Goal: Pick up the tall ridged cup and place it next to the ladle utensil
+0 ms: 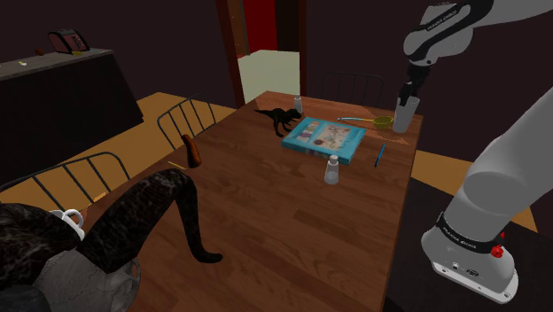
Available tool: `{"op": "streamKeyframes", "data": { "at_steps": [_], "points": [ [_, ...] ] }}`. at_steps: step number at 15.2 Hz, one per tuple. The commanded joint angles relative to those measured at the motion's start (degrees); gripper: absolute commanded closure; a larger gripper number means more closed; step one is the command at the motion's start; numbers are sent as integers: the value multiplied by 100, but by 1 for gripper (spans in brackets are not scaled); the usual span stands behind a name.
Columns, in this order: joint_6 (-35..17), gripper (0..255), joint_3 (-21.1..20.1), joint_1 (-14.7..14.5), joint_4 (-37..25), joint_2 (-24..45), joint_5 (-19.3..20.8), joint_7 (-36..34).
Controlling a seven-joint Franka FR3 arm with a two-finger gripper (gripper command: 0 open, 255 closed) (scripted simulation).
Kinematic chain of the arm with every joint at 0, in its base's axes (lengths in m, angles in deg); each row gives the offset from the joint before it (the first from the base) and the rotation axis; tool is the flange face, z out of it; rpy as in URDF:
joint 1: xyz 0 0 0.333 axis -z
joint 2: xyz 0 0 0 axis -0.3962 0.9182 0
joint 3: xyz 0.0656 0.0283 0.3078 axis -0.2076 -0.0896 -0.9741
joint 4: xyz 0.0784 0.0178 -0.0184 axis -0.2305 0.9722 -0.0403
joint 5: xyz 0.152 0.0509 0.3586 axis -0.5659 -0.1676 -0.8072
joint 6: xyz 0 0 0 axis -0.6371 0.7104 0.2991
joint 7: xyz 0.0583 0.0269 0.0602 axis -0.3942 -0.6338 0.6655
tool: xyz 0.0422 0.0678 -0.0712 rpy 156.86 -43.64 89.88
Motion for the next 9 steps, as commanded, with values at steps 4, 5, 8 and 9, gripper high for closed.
{"op": "streamKeyframes", "data": {
  "at_steps": [4,5,8,9],
  "points": [
    [546,0,-170,47,-239,-335,168,-151],
    [546,0,-170,47,-239,-334,167,-150],
    [545,0,-170,47,-240,-334,167,-150],
    [545,0,-170,47,-240,-334,167,-150]
  ]
}}
